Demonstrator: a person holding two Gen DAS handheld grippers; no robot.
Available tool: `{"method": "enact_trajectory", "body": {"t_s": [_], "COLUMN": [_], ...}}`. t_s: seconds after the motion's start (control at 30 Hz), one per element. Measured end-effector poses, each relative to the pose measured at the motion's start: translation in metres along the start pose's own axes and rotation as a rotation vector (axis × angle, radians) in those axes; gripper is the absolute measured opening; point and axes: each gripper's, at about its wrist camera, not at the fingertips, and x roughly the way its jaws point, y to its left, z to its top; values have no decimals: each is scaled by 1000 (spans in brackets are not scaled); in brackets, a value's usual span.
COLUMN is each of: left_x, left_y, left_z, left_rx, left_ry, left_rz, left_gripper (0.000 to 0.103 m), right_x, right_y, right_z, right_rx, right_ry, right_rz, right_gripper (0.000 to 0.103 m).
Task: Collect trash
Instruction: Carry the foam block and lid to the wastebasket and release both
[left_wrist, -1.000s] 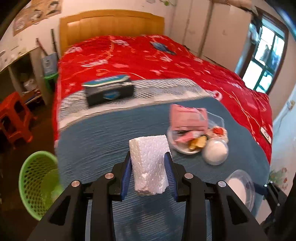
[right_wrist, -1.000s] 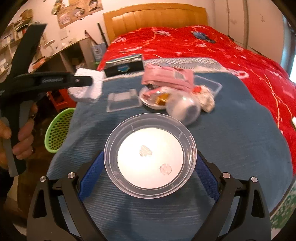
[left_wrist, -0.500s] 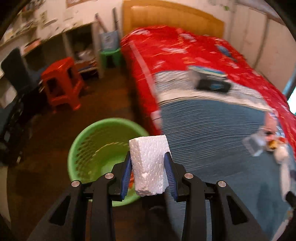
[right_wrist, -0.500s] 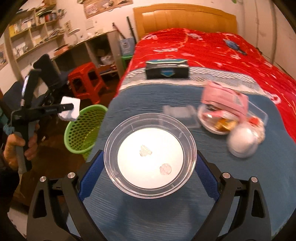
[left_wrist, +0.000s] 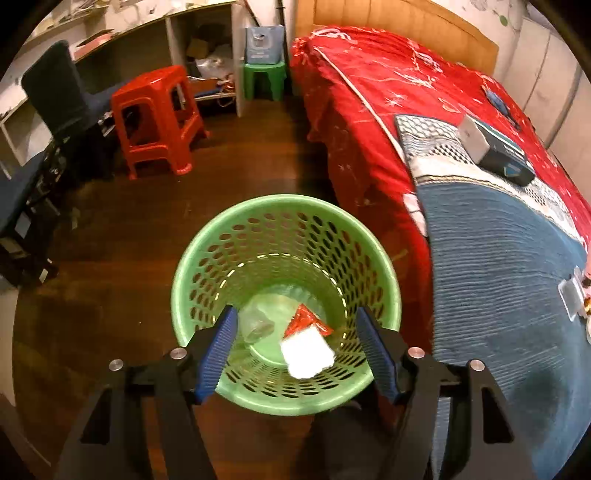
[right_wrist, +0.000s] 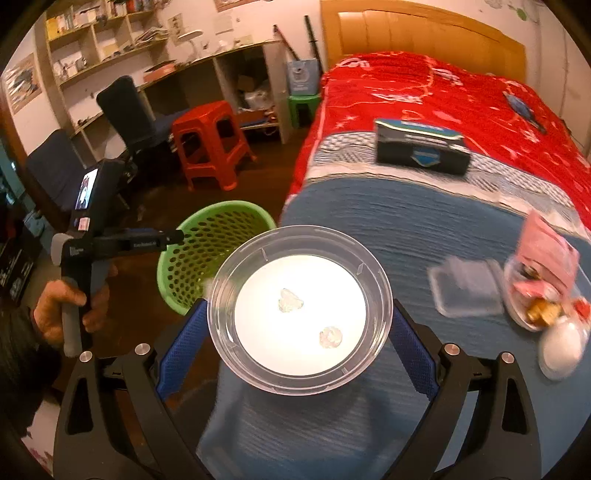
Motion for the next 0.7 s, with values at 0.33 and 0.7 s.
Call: {"method": "enact_trajectory", "body": {"t_s": [0.33, 0.7], "left_x": [-27, -34], "left_y": [53, 94], "left_z": [-19, -39], "left_rx": [-101, -172], "left_ry": [-53, -59], "left_rz": [17, 60], "left_gripper": [64, 64], "right_x": [54, 126], "right_y": [41, 89], "right_z": [39, 66], "right_rx": [-56, -56], "right_ry": [48, 140], "right_rz": [99, 176], "right_gripper": [93, 93]}}
